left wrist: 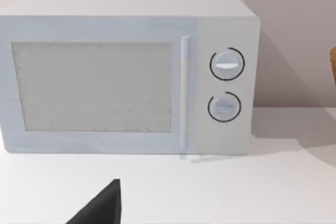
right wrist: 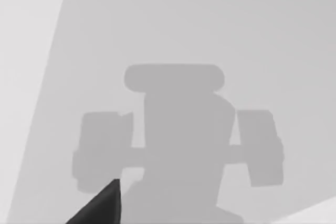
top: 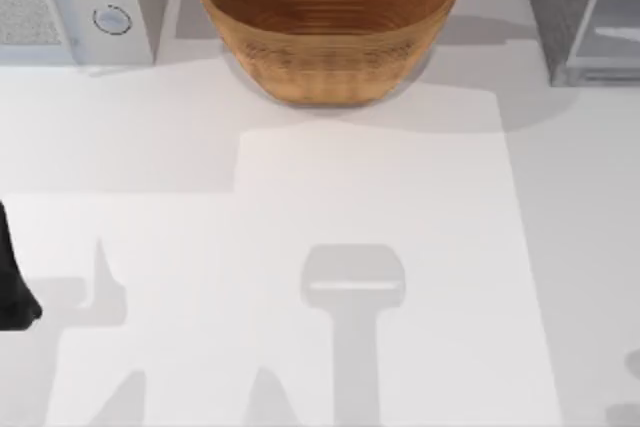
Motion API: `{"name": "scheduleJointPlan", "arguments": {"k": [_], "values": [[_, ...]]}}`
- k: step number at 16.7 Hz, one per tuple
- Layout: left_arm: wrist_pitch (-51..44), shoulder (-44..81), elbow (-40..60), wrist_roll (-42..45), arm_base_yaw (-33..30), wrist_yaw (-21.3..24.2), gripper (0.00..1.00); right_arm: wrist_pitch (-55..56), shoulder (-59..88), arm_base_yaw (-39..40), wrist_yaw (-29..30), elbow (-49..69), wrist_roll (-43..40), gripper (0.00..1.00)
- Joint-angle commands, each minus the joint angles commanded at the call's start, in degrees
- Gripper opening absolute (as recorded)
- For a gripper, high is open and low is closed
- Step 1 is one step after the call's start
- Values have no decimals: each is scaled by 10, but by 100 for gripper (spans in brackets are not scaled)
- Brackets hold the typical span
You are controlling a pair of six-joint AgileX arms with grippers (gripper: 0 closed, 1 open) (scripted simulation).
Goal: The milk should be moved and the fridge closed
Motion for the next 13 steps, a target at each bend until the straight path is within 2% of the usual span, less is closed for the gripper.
{"name": "scheduleJointPlan", "arguments": {"k": [13], "values": [[0, 0, 0, 0, 0, 0, 100, 1, 665, -597, -308, 216, -656, 100]]}}
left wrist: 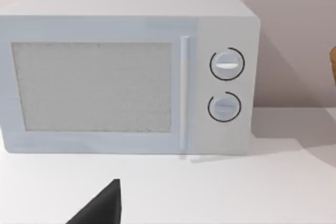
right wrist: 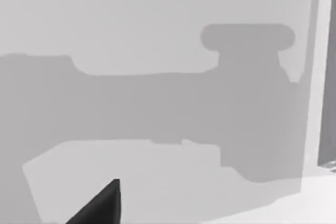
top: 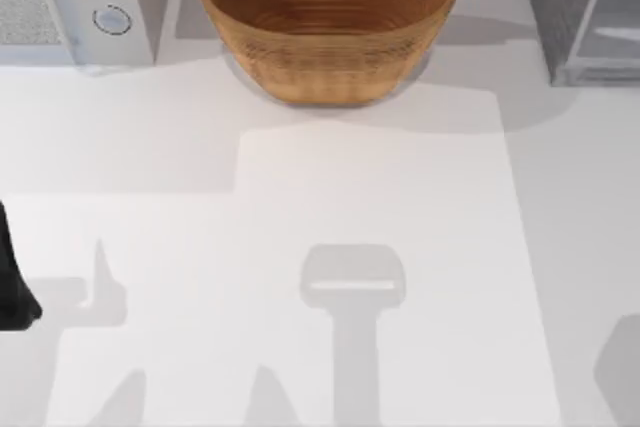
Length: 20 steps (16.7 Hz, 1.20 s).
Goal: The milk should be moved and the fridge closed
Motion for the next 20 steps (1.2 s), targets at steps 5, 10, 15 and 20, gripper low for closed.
{"name": "scheduleJointPlan", "arguments": {"k": [5, 10, 15, 20], "values": [[0, 0, 0, 0, 0, 0, 100, -3, 215, -190, -94, 64, -207, 100], [0, 0, 0, 0, 0, 0, 100, -5, 319, -282, -139, 94, -307, 100], [0, 0, 0, 0, 0, 0, 100, -5, 321, -283, -139, 93, -310, 100], [0, 0, 0, 0, 0, 0, 100, 56, 324, -225, -112, 91, -252, 100]]}}
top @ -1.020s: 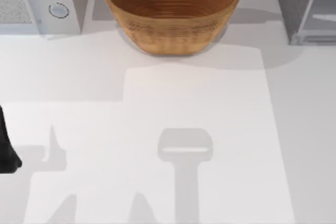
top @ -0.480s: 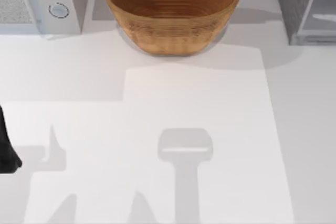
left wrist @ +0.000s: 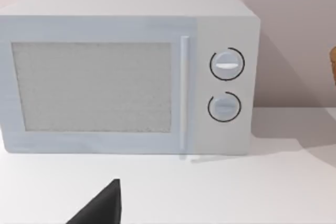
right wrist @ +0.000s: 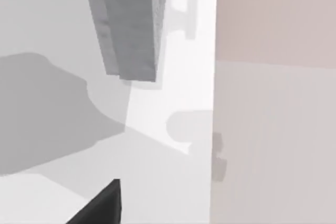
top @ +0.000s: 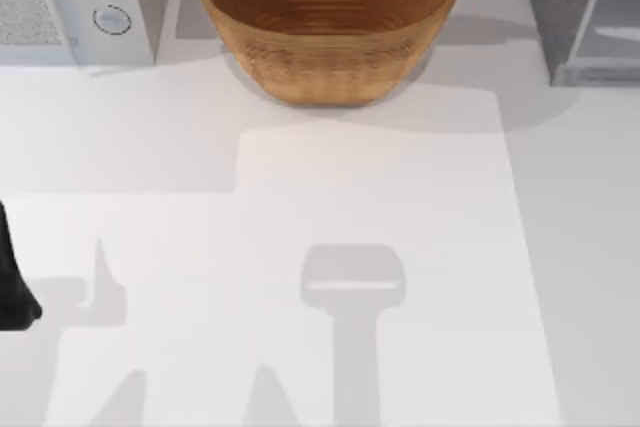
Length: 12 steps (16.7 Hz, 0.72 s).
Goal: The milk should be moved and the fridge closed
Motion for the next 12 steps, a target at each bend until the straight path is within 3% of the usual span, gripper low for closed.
{"name": "scheduleJointPlan", "arguments": {"k": [5, 12], "values": [[0, 0, 0, 0, 0, 0, 100, 150, 6, 130, 31, -8, 178, 100], [0, 0, 0, 0, 0, 0, 100, 433, 4, 298, 56, -7, 546, 100]]}}
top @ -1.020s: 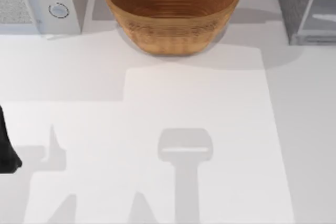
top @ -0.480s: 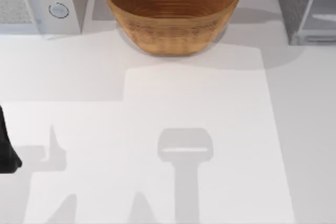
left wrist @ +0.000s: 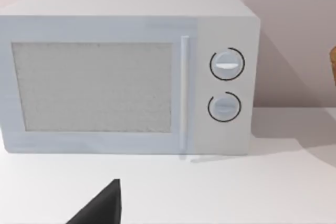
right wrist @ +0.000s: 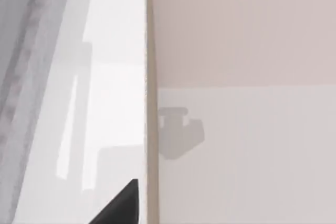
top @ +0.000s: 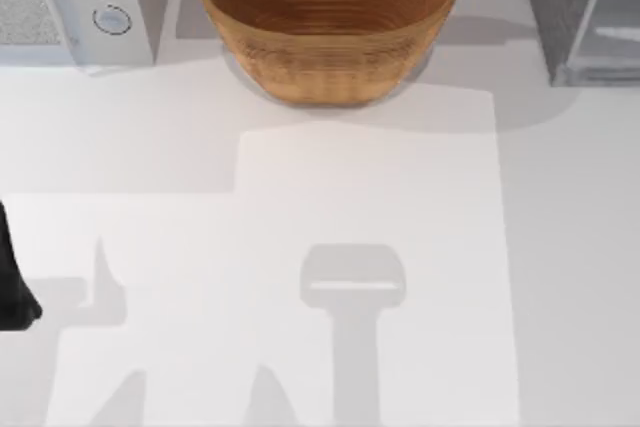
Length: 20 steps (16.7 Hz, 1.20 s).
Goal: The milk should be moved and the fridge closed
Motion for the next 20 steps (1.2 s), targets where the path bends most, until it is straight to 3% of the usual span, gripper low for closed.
{"name": "scheduleJointPlan", "arguments": {"k": [3, 6, 14, 20], "values": [[0, 0, 0, 0, 0, 0, 100, 105, -1, 78, 18, 0, 117, 100], [0, 0, 0, 0, 0, 0, 100, 165, 3, 136, 31, -5, 182, 100], [0, 0, 0, 0, 0, 0, 100, 180, 0, 149, 36, -10, 199, 100], [0, 0, 0, 0, 0, 0, 100, 231, -34, 282, 136, -50, 289, 100]]}}
